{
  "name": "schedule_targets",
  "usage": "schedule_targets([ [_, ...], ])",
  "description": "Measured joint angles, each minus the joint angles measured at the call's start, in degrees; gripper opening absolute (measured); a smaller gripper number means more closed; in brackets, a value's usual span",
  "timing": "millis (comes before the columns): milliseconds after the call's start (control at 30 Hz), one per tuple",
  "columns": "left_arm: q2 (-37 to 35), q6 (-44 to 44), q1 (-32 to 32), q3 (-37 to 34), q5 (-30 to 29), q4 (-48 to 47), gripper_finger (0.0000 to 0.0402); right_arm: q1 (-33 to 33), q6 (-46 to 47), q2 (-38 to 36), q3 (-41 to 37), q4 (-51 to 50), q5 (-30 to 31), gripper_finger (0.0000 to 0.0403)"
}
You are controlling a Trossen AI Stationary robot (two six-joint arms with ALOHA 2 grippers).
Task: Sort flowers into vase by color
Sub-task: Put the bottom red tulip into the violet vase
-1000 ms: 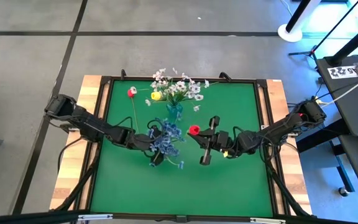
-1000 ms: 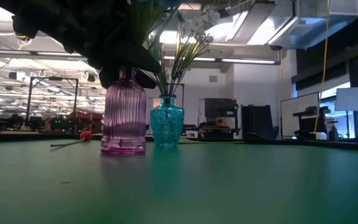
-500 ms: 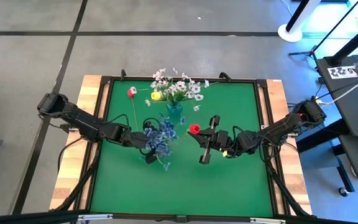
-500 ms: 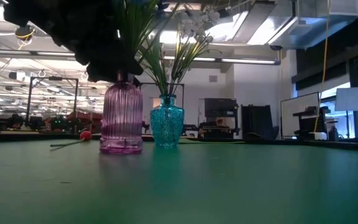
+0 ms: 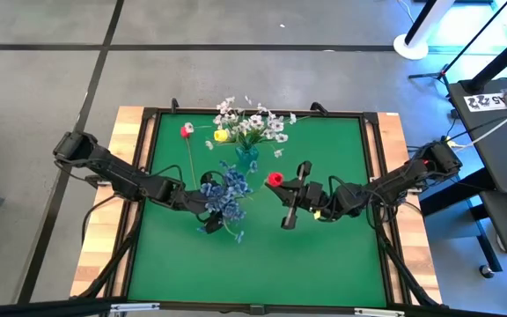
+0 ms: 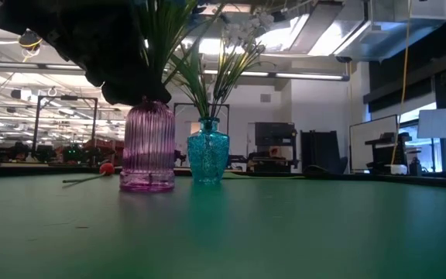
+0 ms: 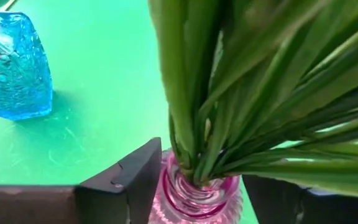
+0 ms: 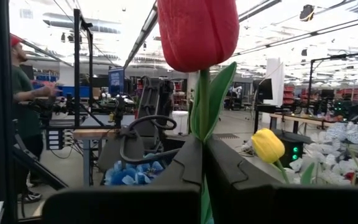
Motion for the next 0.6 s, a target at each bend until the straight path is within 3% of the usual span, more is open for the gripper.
schedule_targets([
  [267,-0.3,1.3,0.0,0.0,-0.6,-0.4,0.0177,-0.2,0.2,0.0,1.9,-3.1,-0.7,0.0003],
  [400,0.0,0.6,0.0,0.0,-1.2,0.4,0.0138,-0.8,2.3,0.0,2.5,-6.0,-2.3,0.0003],
  [467,0.9,0.5,0.0,0.0,-1.3,2.5,0.0119,-1.4,4.4,0.0,2.5,-6.1,-3.9,0.0003],
  [600,4.5,2.0,0.0,0.0,-0.3,9.4,0.0119,-2.8,5.0,0.0,2.6,-6.0,-5.1,0.0003],
])
